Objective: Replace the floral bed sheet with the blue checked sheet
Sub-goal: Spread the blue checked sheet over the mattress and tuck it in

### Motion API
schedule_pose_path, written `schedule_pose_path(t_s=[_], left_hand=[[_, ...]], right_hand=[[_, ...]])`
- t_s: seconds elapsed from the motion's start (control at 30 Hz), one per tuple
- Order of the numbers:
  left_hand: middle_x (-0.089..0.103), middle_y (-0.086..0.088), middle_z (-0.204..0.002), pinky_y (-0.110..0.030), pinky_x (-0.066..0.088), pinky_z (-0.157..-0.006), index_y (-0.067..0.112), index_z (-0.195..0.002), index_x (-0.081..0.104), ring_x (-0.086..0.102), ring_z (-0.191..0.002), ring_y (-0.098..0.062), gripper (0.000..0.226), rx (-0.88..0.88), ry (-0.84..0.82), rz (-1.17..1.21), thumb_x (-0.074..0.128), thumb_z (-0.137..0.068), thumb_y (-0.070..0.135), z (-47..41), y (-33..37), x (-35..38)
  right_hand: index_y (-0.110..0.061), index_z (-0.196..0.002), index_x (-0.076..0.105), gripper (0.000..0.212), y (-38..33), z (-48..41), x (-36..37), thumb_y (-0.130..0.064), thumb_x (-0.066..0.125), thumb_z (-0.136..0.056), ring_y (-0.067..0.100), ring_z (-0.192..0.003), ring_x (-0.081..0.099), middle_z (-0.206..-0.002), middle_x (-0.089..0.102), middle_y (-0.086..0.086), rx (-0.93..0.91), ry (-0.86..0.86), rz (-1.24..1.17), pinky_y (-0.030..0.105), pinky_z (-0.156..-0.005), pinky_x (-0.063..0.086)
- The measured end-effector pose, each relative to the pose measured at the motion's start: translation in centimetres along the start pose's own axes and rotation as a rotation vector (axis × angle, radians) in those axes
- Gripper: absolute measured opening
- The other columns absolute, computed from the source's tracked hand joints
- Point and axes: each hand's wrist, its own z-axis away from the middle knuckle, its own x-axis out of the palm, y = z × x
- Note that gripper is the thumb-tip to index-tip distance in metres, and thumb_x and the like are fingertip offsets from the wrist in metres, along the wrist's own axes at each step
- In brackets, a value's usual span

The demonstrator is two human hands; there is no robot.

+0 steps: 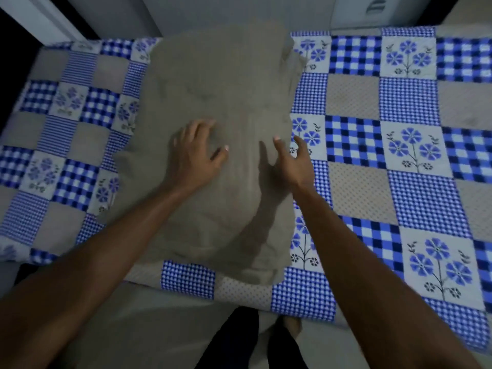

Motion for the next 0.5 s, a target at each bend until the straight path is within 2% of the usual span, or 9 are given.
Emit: schedule_pose_path(t_s=[0.1, 0.17, 0.23, 0.3, 0.4, 0.5], left_hand=[[0.051, -0.009, -0.136, -0.051, 0.037, -0.105, 0.021, -0.141, 0.045, 0.047, -0.127, -0.03, 0.077, -0.221, -0.031, -0.056, 0.056, -0.081, 0.069, -3.3, -5.5, -0.7], [0.044, -0.009, -0.144, -0.054, 0.034, -0.109, 0.026, -0.145, 0.038, 0.041, -0.133, -0.03, 0.089, -0.348, -0.128, -0.032, 0.056, -0.075, 0.079, -5.5, -9.1, -1.3], [0.037, -0.004, -0.151, -0.051, 0.034, -0.112, 0.034, -0.148, 0.029, 0.038, -0.137, -0.027, 0.106, -0.547, -0.244, 0.132, 0.058, -0.062, 0.09, -6.8, -12.6, -1.4], [0.038, 0.005, -0.151, -0.044, 0.039, -0.111, 0.034, -0.152, 0.021, 0.044, -0.133, -0.022, 0.122, -0.772, -0.321, 0.419, 0.065, -0.053, 0.091, -6.8, -15.4, -0.8], [0.043, 0.01, -0.146, -0.036, 0.045, -0.105, 0.025, -0.155, 0.021, 0.052, -0.123, -0.015, 0.124, -0.939, -0.468, 0.732, 0.071, -0.057, 0.082, -5.4, -18.2, 1.1], [0.05, 0.007, -0.145, -0.04, 0.043, -0.109, 0.032, -0.152, 0.029, 0.054, -0.125, -0.015, 0.115, -0.907, -0.546, 0.866, 0.072, -0.058, 0.083, -4.9, -20.1, 2.7]], right_hand=[[-0.029, -0.152, 0.034, 0.102, -0.9, -2.9, 1.3, -0.08, 0.064, -0.069, 0.021, -0.137, 0.046, -0.151, 0.047, -0.004, 0.09, -0.047, -0.053, 0.038, -0.114, 0.035], [-0.025, -0.149, 0.041, 0.104, -0.4, -4.4, 2.5, -0.078, 0.071, -0.064, 0.014, -0.13, 0.053, -0.141, 0.055, -0.009, 0.115, -0.099, -0.159, 0.031, -0.108, 0.04], [-0.021, -0.151, 0.039, 0.112, 0.0, -5.0, 3.7, -0.079, 0.074, -0.061, 0.009, -0.126, 0.052, -0.138, 0.053, -0.014, 0.153, -0.16, -0.246, 0.028, -0.11, 0.037], [-0.021, -0.153, 0.036, 0.125, 0.9, -5.4, 4.8, -0.081, 0.077, -0.051, 0.013, -0.127, 0.053, -0.143, 0.053, -0.009, 0.214, -0.18, -0.314, 0.038, -0.114, 0.038], [-0.023, -0.15, 0.04, 0.109, 1.8, -5.3, 6.1, -0.07, 0.079, -0.06, 0.016, -0.122, 0.059, -0.139, 0.058, -0.006, 0.216, -0.172, -0.416, 0.044, -0.11, 0.045], [-0.024, -0.143, 0.052, 0.091, 1.6, -5.5, 6.3, -0.06, 0.083, -0.066, 0.014, -0.114, 0.066, -0.128, 0.067, -0.007, 0.194, -0.171, -0.463, 0.043, -0.105, 0.049]])
